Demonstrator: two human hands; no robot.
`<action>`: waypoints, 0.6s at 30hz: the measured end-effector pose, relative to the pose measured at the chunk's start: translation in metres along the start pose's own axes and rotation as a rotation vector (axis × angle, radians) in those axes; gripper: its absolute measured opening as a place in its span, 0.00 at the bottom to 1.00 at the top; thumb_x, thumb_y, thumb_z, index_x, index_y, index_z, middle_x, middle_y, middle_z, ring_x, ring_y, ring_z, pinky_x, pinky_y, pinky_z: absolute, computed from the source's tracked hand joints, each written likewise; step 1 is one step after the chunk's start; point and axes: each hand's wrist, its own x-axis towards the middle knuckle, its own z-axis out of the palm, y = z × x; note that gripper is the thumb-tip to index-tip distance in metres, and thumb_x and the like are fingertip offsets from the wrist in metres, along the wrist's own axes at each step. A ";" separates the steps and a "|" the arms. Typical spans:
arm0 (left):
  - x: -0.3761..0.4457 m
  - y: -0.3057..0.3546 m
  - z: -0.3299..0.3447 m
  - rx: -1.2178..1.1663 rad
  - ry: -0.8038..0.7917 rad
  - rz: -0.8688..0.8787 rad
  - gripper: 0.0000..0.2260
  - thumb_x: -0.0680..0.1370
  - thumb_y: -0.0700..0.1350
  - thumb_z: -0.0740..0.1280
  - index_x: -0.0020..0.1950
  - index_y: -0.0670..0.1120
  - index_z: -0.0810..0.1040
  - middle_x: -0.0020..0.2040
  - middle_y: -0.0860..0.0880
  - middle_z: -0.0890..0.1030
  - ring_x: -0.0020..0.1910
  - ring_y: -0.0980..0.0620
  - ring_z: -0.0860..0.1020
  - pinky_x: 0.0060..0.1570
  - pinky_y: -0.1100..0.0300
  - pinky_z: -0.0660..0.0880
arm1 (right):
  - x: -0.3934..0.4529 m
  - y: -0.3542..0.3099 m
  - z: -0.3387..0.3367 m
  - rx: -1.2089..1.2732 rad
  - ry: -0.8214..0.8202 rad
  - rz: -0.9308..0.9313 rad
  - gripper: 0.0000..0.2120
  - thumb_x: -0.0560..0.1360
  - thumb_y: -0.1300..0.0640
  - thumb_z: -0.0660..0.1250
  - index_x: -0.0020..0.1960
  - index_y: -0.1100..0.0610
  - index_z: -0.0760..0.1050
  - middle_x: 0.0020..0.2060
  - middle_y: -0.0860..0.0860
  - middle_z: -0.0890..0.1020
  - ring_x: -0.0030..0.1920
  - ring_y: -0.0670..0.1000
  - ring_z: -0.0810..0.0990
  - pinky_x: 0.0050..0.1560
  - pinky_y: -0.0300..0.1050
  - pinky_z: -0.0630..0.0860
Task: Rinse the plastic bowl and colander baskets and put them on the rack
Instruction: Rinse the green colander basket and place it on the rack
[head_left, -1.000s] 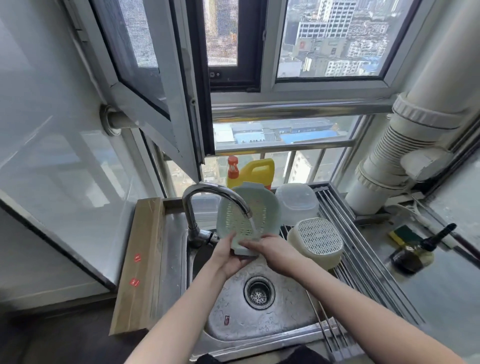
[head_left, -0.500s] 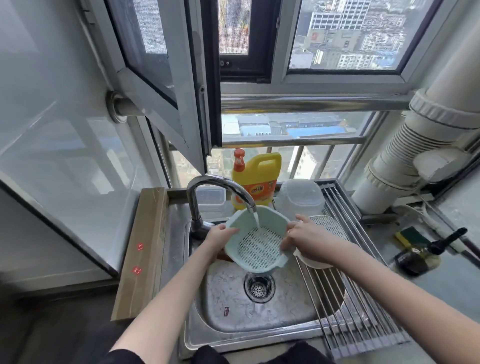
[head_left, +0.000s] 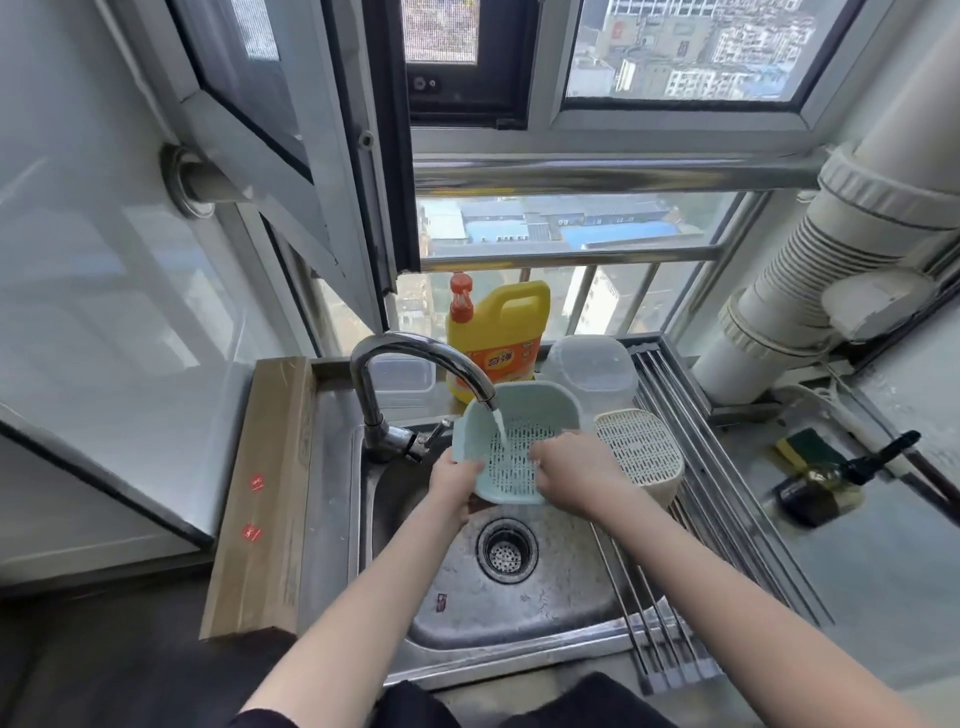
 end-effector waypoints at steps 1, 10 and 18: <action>-0.002 -0.002 0.003 -0.003 -0.045 -0.003 0.16 0.76 0.28 0.60 0.62 0.39 0.71 0.50 0.39 0.79 0.49 0.39 0.78 0.47 0.41 0.79 | 0.007 -0.004 0.004 0.002 -0.005 0.024 0.13 0.76 0.59 0.56 0.58 0.56 0.74 0.54 0.55 0.82 0.57 0.57 0.78 0.55 0.51 0.73; -0.012 -0.006 -0.005 -0.008 -0.284 0.009 0.10 0.79 0.51 0.64 0.60 0.54 0.73 0.55 0.48 0.81 0.49 0.48 0.81 0.46 0.47 0.80 | 0.059 -0.036 0.016 0.951 -0.002 0.213 0.12 0.71 0.69 0.56 0.38 0.54 0.72 0.36 0.52 0.77 0.38 0.53 0.74 0.37 0.43 0.67; -0.005 -0.009 -0.011 -0.097 -0.217 -0.048 0.27 0.76 0.64 0.61 0.66 0.46 0.68 0.61 0.41 0.78 0.50 0.41 0.83 0.45 0.39 0.80 | 0.080 -0.053 0.022 1.288 -0.033 0.361 0.13 0.79 0.60 0.57 0.37 0.57 0.68 0.37 0.54 0.75 0.41 0.54 0.76 0.49 0.47 0.76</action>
